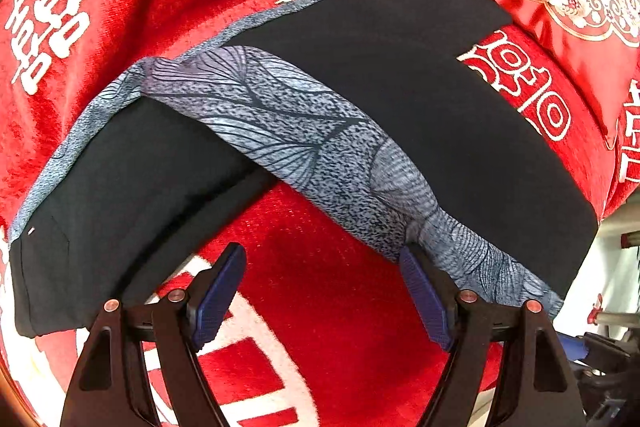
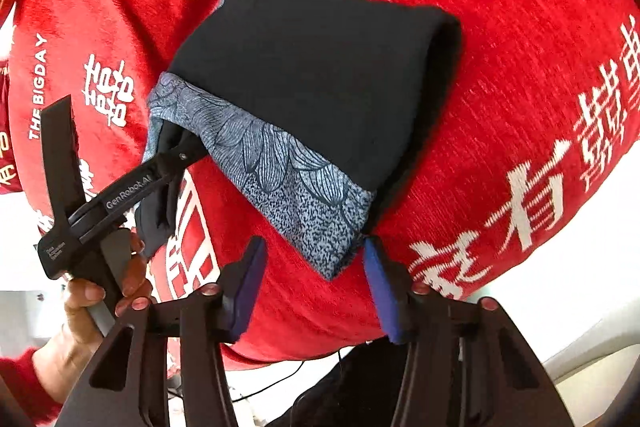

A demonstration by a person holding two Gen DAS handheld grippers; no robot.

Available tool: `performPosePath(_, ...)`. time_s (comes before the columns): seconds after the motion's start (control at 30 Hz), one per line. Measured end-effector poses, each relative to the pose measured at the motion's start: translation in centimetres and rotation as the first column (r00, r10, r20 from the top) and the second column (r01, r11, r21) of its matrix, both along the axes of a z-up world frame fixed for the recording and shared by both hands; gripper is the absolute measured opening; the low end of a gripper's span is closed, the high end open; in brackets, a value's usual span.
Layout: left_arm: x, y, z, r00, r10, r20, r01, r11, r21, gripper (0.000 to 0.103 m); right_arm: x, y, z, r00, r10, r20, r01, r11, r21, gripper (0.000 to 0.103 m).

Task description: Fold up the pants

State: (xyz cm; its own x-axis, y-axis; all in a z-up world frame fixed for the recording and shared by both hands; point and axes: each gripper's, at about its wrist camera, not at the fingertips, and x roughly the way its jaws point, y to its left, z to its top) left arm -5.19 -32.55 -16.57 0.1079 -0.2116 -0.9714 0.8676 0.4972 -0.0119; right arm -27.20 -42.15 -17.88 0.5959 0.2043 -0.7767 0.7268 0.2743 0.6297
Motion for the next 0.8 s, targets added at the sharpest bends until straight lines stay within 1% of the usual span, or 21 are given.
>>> performPosePath(0.03,-0.1,-0.2,0.0,1.000,-0.001,0.000,0.001,1.000,-0.002,0.080,0.3,0.0,0.4,1.000,0.000,0.022,0.000,1.000,-0.007,0.047)
performPosePath(0.13,-0.4,-0.8,0.0,1.000,-0.015,0.004,0.015,1.000,-0.006,0.080,1.0,-0.4,1.4,0.997,0.006,0.081,-0.003,0.999,-0.036,0.046)
performPosePath(0.2,-0.6,-1.0,0.2,1.000,-0.024,0.006,0.024,1.000,-0.006,0.080,2.1,-0.5,0.9,0.997,0.009,0.081,-0.008,1.000,-0.014,0.046)
performPosePath(0.27,-0.6,-2.1,-0.1,0.999,-0.035,0.016,0.035,0.999,0.002,0.080,2.5,-0.8,-0.1,0.998,-0.006,0.065,0.004,1.000,0.027,0.045)
performPosePath(0.3,-0.6,-2.4,-0.1,0.999,-0.038,0.016,0.038,0.999,0.003,0.080,2.7,-0.9,0.1,0.999,0.000,0.052,-0.001,1.000,0.015,0.033)
performPosePath(0.33,-0.5,-2.6,0.1,0.999,-0.039,0.013,0.039,0.999,0.000,0.080,2.9,-1.0,0.5,0.999,0.014,0.043,-0.013,1.000,-0.006,0.027)
performPosePath(0.43,-0.5,-3.4,0.7,0.999,-0.040,0.019,0.040,0.999,-0.007,0.080,3.1,-1.7,3.0,0.996,0.085,0.000,-0.084,0.989,-0.119,0.021)
performPosePath(0.5,-0.3,-3.0,1.4,0.999,-0.028,0.026,0.028,1.000,-0.011,0.080,3.4,-2.5,4.7,0.991,0.132,-0.019,-0.133,0.975,-0.180,0.020)
performPosePath(0.6,0.2,-3.8,2.4,1.000,0.019,0.022,-0.019,1.000,-0.019,0.080,4.3,-4.8,7.1,0.981,0.193,-0.036,-0.195,0.948,-0.249,0.020)
performPosePath(0.73,1.3,-4.5,3.5,0.996,0.078,0.044,-0.077,0.997,-0.031,0.080,5.7,-10.3,9.4,0.967,0.252,-0.041,-0.251,0.915,-0.316,0.020)
performPosePath(0.8,2.4,-4.9,3.6,0.992,0.112,0.058,-0.110,0.993,-0.034,0.080,7.1,-13.5,10.0,0.965,0.261,-0.035,-0.258,0.908,-0.329,0.020)
